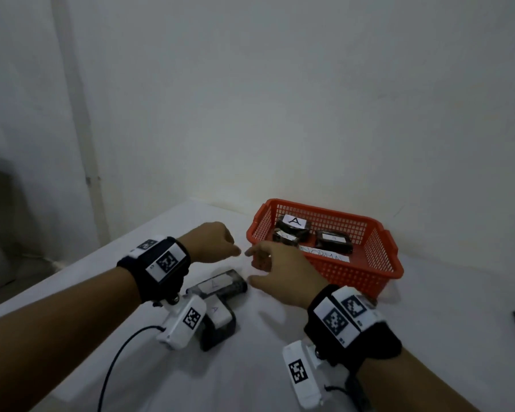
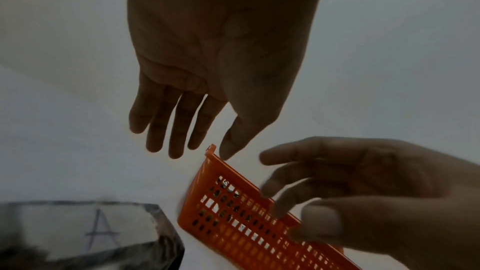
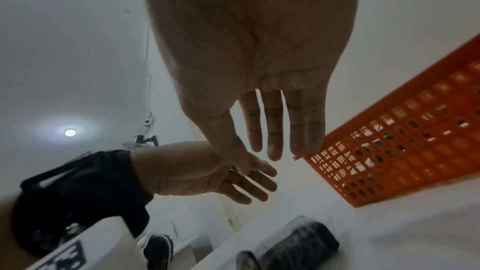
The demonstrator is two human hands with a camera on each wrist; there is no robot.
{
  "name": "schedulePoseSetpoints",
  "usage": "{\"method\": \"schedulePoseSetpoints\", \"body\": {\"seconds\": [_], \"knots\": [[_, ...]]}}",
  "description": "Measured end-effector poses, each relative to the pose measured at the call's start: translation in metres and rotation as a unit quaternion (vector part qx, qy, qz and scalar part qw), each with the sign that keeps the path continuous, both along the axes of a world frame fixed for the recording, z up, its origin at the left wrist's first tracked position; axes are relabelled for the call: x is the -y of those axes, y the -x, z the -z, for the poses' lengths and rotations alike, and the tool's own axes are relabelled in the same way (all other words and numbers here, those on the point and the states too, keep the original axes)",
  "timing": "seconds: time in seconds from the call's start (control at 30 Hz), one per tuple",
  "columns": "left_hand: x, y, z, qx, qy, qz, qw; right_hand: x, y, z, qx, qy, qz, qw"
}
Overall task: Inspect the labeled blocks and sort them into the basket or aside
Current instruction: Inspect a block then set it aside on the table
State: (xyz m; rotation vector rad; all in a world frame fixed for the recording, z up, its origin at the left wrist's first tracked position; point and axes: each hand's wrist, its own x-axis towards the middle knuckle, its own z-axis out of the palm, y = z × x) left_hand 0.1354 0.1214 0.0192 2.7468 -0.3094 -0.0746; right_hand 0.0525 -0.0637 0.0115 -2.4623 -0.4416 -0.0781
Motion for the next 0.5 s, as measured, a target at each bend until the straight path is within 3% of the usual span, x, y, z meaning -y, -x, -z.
{"method": "schedulePoseSetpoints", "body": {"seconds": [0.2,0.33,0.5], "knots": [[-0.007,0.03,0.017,-0.092,-0.112,0.014,0.989,-0.02,-0.018,0.015,-0.072,0.105,-0.027,0.992],[-0.005,0.033,0.023,-0.085,-0.117,-0.005,0.99,-0.033,-0.032,0.026,-0.093,0.137,-0.022,0.986],[-0.009,0.028,0.025,-0.103,-0.08,-0.022,0.991,-0.039,-0.046,0.035,-0.1,0.096,-0.007,0.99]]}}
